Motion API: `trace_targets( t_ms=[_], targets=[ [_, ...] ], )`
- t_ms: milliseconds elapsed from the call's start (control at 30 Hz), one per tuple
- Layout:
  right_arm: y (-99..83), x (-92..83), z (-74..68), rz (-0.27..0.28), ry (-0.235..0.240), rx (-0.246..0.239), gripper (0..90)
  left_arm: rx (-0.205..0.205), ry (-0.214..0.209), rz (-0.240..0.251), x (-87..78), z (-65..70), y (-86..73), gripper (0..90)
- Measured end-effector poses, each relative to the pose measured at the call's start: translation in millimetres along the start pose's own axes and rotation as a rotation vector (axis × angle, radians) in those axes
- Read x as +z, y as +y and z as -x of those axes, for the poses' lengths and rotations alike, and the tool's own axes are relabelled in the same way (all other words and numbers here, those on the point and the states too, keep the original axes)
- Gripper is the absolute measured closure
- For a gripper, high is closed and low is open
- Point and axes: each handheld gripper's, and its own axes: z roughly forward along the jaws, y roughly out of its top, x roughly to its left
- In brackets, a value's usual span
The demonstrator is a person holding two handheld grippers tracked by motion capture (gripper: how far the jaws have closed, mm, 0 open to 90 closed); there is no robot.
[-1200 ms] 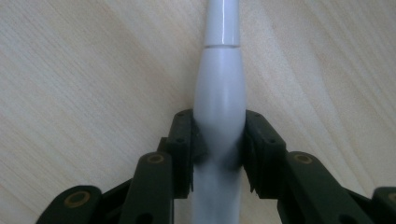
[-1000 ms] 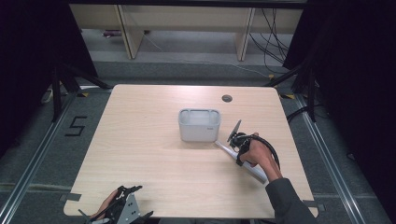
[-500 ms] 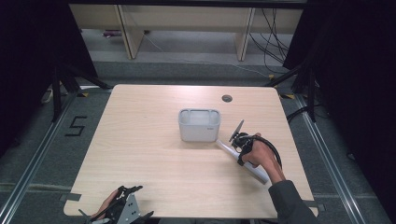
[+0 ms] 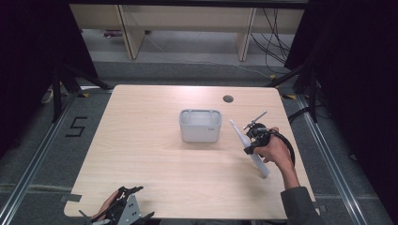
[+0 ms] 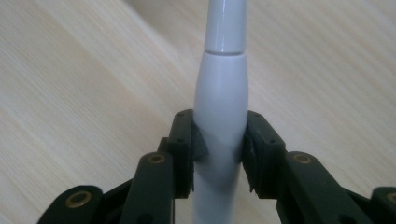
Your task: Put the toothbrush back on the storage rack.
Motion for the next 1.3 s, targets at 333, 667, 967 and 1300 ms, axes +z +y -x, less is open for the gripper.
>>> trace_targets(
  t_ms=[333,667,967,1300],
  targets=[
    [-2.4,-26.1,4.3,0.274,-0.044,0.066,67.3,-0.007,-0.007,0.001,-1.1,0.2,-0.1,15.1],
    [-5.3,-40.5,3.7,0.441,-0.068,0.068,67.2,-0.023,0.006,0.014,-1.7,-1.3,-1.8,15.1],
    [-3.7,-39.0,7.3,0.551,-0.078,0.084,67.2,-0.008,0.008,0.001,-1.2,-1.6,-1.1,15.1],
    [7.4,-39.0,5.1,0.622,-0.063,0.075,67.2,-0.013,0.002,0.012,-1.0,-0.3,-0.7,15.1]
  ],
)
